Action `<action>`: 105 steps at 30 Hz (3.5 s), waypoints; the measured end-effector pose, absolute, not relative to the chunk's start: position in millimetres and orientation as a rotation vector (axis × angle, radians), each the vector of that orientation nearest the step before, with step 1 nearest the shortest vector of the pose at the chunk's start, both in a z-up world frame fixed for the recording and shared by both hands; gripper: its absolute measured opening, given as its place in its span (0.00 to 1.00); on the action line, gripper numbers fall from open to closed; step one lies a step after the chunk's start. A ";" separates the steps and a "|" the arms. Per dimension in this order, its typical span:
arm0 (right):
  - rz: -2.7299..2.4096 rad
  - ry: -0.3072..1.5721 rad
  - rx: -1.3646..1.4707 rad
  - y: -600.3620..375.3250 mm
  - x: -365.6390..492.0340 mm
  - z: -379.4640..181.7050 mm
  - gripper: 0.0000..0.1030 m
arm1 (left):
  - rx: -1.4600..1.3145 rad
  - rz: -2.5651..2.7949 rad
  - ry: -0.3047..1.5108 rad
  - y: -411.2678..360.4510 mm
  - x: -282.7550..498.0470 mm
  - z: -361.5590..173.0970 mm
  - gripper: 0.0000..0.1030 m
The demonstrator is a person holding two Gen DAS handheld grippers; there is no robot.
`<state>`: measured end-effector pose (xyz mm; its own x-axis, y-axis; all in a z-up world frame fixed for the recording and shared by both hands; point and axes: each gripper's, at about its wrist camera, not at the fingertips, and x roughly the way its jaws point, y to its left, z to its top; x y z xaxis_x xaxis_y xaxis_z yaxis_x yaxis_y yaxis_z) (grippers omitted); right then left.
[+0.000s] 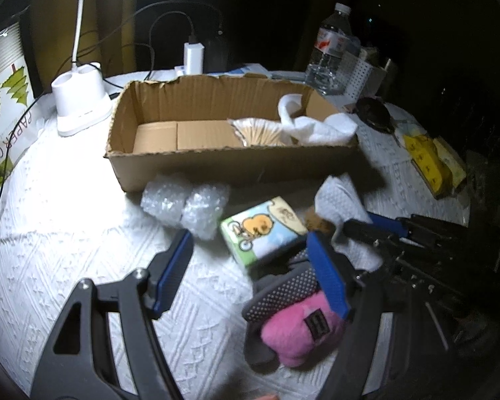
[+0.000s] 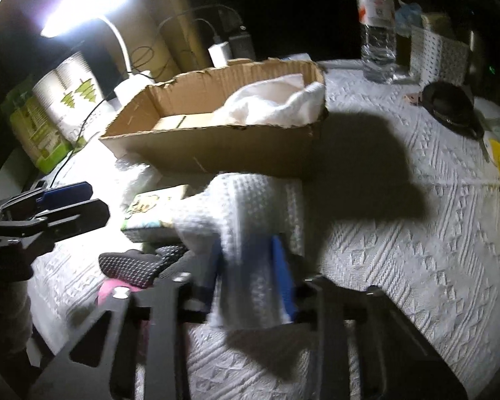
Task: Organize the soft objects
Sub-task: 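Grasp a second white paper towel with the right tool, then grasp the brown fuzzy plush with the left tool while the right tool holds the towel, then carry the brown plush with the left tool while the right tool carries the towel to the box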
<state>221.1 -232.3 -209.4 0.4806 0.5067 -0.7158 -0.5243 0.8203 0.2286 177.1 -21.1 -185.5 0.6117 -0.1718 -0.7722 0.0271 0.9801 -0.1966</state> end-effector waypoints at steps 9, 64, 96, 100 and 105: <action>0.612 0.789 0.013 -257.6 206.5 -187.5 0.07 | -0.135 -0.142 0.905 -41.2 175.0 -181.8 0.70; 0.558 0.679 0.107 -322.8 193.1 -156.5 0.07 | 0.024 -0.213 0.852 -101.5 197.8 -178.0 0.37; 0.669 0.650 -0.036 -219.0 208.9 -115.2 0.07 | -0.124 -0.107 0.723 7.0 188.6 -140.1 0.37; 0.673 0.641 -0.032 -217.4 218.1 -111.0 0.07 | -0.124 -0.104 0.701 10.6 195.2 -133.8 0.37; 0.679 0.634 -0.033 -214.3 228.6 -107.1 0.07 | -0.115 -0.100 0.672 10.0 203.3 -125.6 0.37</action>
<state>228.6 -214.3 -107.1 0.5986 0.5754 -0.5573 -0.5951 0.7852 0.1715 203.3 10.0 -125.6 0.7783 -0.1298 -0.6143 0.0552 0.9888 -0.1389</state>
